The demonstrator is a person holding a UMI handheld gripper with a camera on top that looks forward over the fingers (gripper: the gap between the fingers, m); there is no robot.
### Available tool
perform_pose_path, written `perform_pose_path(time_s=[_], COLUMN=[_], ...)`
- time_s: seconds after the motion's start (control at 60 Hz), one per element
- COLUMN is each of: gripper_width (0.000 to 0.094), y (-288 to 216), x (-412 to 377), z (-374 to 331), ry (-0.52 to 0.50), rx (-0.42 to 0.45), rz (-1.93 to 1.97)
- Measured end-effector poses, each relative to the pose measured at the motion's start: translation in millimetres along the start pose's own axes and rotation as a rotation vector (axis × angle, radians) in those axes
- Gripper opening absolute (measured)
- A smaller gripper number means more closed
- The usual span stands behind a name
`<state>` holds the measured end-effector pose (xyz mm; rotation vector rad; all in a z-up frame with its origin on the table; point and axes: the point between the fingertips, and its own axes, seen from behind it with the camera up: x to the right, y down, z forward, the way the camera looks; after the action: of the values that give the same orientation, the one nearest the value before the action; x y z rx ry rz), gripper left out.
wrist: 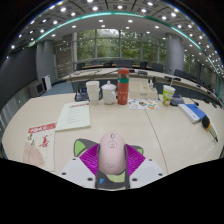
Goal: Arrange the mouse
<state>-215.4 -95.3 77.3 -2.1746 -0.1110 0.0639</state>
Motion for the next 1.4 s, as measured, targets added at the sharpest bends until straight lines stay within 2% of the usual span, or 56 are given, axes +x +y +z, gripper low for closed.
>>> perform_pose_path(time_s=[0.167,0.367,0.417,0.467,0.517,0.567,0.667,0.883,1.15,1.4], gripper_width=[0.0334,0.0502,0.0647,0.0860,0.0832,0.0860,0.0853,0.0856,0.0852,0.0857], y=[49,72,71,68,59,48,24,3,32,52], x=[-21,-26,-25,-29,-31,-32,-35,-60,-65,-74], z=[36,47,41,31,16,-4,-56,-178,-300,-353], ry=[0.010,-0.007,-0.003,-0.009,-0.008,0.006,0.035,0.026,0.053,0.049], rx=[-0.059,-0.105,-0.111,-0.113,-0.104,-0.085,-0.050,0.016,0.049,0.067], rz=[-0.047,0.006,0.004,0.007,0.009,-0.001,-0.024,-0.017,-0.014,-0.008])
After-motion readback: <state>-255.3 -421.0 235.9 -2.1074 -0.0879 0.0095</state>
